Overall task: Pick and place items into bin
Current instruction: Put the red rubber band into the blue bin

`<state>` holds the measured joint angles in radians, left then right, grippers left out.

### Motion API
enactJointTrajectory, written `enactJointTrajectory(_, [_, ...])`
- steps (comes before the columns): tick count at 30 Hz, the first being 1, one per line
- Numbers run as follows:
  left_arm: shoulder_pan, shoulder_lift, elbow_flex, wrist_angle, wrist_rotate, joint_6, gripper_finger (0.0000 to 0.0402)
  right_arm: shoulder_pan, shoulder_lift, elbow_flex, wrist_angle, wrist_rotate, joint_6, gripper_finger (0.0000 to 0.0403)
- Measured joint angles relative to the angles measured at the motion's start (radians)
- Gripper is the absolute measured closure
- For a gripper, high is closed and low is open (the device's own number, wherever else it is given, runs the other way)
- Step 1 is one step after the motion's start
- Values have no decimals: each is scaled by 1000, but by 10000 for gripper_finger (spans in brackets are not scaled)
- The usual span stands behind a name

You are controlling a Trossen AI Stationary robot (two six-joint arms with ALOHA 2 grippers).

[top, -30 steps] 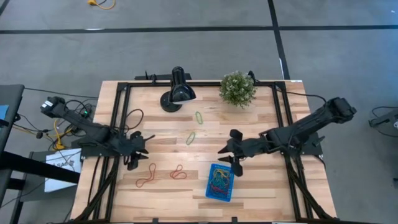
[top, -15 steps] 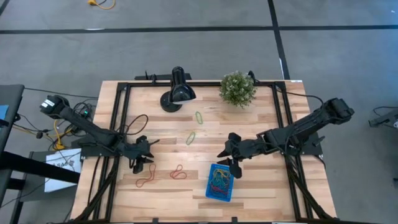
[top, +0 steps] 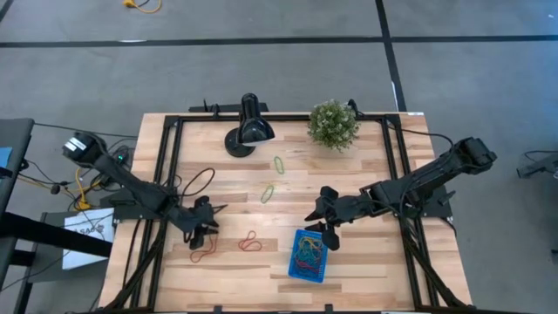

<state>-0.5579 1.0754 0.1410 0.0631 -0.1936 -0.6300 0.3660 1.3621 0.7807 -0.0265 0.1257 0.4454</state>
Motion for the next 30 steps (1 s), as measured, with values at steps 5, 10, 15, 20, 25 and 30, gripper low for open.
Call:
enactJointTrajectory(5, [-34, 44, 1, 19, -47, -11, 294, 0, 0, 0, 0, 0, 0, 268])
enactJointTrajectory(10, [-97, 72, 2, 1, -91, -41, 294, 0, 0, 0, 0, 0, 0, 267])
enactJointTrajectory(15, [-151, 73, 2, -28, -106, -32, 294, 0, 0, 0, 3, 1, 0, 267])
enactJointTrajectory(20, [-160, 72, 6, -63, -115, -10, 294, 0, 0, 0, 5, 2, 0, 268])
enactJointTrajectory(25, [-161, 72, 7, -71, -115, 115, 294, 0, 0, 0, 5, 2, 0, 266])
enactJointTrajectory(30, [-157, 73, 30, -109, -149, 279, 297, 0, 0, 0, 5, 3, -7, 268])
